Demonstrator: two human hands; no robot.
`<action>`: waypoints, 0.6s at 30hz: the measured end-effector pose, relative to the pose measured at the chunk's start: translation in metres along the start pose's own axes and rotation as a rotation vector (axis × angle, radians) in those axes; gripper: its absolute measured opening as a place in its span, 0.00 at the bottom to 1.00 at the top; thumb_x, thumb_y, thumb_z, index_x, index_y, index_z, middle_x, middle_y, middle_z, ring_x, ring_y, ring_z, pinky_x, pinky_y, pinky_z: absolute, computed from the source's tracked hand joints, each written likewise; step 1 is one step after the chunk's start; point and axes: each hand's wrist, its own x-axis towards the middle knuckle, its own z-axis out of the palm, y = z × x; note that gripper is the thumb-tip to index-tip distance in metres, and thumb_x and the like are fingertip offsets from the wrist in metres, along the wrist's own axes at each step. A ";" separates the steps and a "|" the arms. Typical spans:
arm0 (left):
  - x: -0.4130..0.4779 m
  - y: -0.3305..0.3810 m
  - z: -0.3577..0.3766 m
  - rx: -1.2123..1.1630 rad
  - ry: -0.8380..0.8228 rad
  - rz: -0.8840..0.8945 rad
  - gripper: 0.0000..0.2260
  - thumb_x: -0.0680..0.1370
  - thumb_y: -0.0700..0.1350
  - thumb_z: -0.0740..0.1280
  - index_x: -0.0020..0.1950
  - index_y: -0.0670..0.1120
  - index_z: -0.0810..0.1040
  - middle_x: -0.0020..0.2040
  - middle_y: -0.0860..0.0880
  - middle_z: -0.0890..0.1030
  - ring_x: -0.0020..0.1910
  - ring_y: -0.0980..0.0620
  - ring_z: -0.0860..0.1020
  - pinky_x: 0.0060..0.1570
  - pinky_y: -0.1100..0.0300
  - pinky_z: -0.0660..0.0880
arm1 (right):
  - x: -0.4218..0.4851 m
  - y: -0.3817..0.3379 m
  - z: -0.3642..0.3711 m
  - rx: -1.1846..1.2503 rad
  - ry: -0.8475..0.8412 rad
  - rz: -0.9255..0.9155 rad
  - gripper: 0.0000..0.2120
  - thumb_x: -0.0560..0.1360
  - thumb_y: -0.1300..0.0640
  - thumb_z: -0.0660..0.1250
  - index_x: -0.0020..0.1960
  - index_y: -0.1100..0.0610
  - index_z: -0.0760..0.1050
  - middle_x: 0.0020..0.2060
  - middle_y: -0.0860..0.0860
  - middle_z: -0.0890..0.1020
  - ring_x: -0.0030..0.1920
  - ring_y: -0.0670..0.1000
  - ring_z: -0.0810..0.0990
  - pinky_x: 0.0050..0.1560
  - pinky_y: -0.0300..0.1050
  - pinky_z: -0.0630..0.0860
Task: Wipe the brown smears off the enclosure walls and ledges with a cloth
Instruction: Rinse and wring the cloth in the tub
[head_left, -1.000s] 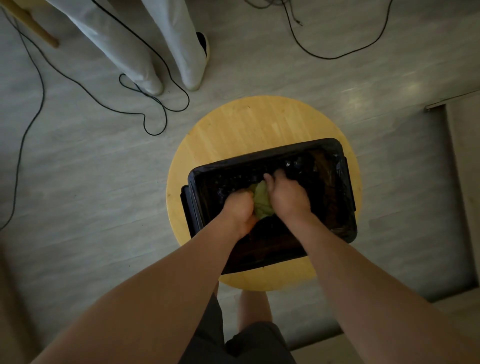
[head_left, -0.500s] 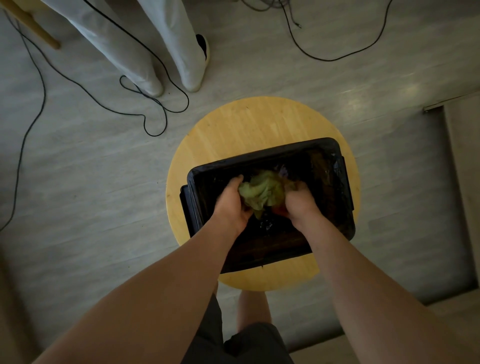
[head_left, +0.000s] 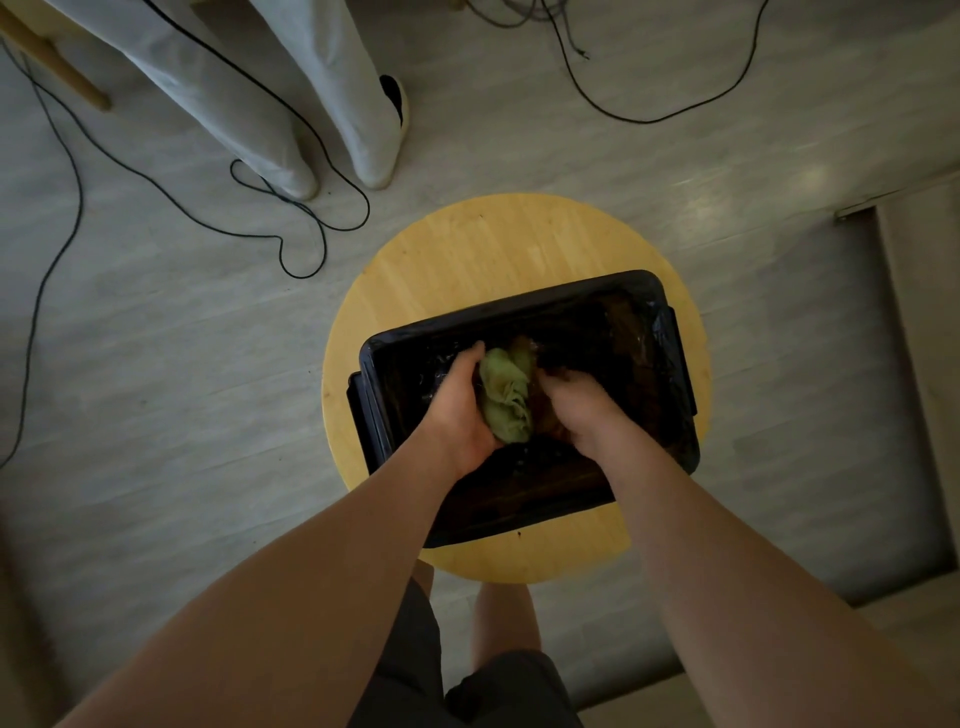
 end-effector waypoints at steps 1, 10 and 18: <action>-0.001 -0.001 -0.001 0.007 0.002 0.008 0.24 0.82 0.61 0.61 0.66 0.45 0.82 0.61 0.41 0.84 0.64 0.40 0.80 0.70 0.41 0.72 | 0.002 0.001 -0.001 0.021 0.034 0.025 0.22 0.83 0.45 0.63 0.74 0.53 0.73 0.66 0.56 0.80 0.62 0.58 0.80 0.66 0.57 0.78; -0.004 -0.008 -0.009 0.464 -0.083 0.257 0.28 0.75 0.46 0.72 0.74 0.56 0.72 0.65 0.45 0.81 0.63 0.42 0.81 0.62 0.43 0.79 | -0.043 -0.013 0.003 -0.181 -0.155 -0.301 0.19 0.82 0.35 0.61 0.61 0.46 0.79 0.55 0.44 0.82 0.57 0.45 0.81 0.57 0.45 0.79; -0.012 0.007 -0.005 0.584 0.328 0.335 0.20 0.82 0.42 0.64 0.73 0.52 0.67 0.58 0.44 0.79 0.49 0.43 0.81 0.41 0.49 0.83 | -0.018 -0.001 -0.025 -0.209 0.279 -0.190 0.18 0.86 0.59 0.56 0.74 0.55 0.71 0.64 0.56 0.79 0.65 0.61 0.77 0.66 0.56 0.76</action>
